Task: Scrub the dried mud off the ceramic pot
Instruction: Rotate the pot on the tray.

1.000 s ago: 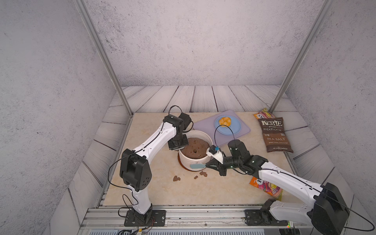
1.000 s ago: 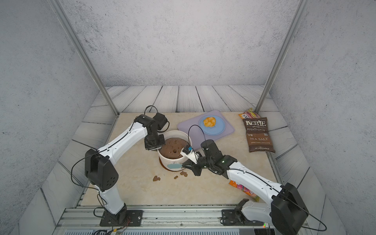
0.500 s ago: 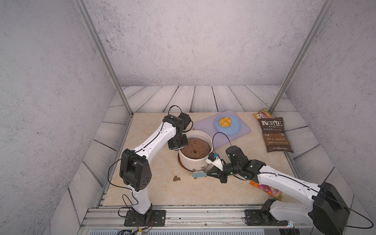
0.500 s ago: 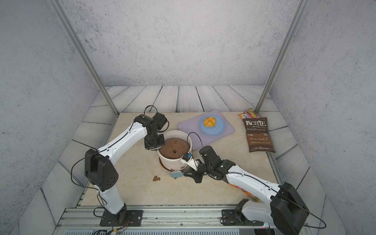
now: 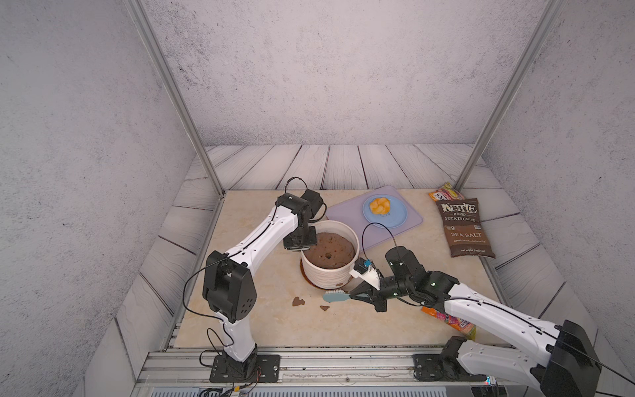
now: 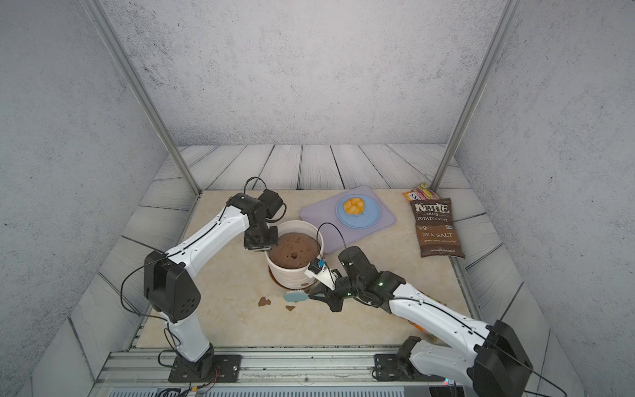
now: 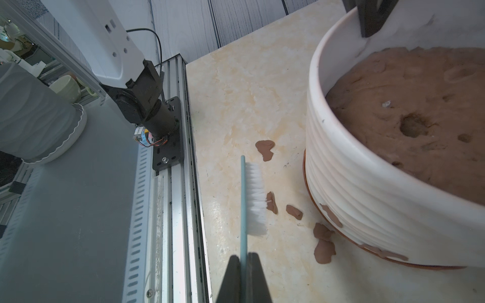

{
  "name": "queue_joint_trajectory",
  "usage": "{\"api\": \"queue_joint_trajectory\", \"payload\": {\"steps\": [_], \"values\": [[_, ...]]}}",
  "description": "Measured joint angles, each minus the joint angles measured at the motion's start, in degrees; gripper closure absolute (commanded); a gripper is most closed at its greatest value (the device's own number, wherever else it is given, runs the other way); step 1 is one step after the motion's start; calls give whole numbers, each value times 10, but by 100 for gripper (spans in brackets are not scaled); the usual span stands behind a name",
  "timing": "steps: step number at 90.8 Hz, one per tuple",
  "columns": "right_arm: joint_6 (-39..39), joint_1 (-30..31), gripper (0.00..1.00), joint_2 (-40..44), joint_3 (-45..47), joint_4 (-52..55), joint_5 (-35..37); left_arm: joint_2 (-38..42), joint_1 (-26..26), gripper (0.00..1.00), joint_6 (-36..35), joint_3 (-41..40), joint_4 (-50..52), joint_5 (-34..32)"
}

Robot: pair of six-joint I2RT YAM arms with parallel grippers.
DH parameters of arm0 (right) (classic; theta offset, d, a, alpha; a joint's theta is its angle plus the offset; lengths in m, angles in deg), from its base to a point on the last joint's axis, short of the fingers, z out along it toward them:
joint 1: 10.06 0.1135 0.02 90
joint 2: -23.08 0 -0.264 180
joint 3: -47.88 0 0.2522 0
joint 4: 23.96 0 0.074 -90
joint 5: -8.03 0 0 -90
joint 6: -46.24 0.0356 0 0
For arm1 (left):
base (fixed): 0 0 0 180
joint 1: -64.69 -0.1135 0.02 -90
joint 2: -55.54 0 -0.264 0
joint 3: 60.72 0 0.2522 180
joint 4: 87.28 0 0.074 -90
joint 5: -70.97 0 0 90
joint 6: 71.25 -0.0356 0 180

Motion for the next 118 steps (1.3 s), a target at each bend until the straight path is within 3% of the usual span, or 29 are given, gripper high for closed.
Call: {"api": "queue_joint_trajectory", "payload": {"steps": [37, 69, 118], "values": [[-47, -1, 100, -48, -43, 0, 54, -29, -5, 95, -89, 38, 6, -18], [-68, -3, 100, -108, -42, -47, 105, -28, -8, 96, -104, 35, 3, -11], [-103, -31, 100, -155, -18, -44, 104, -27, -11, 96, -132, 32, -13, -7]]}}
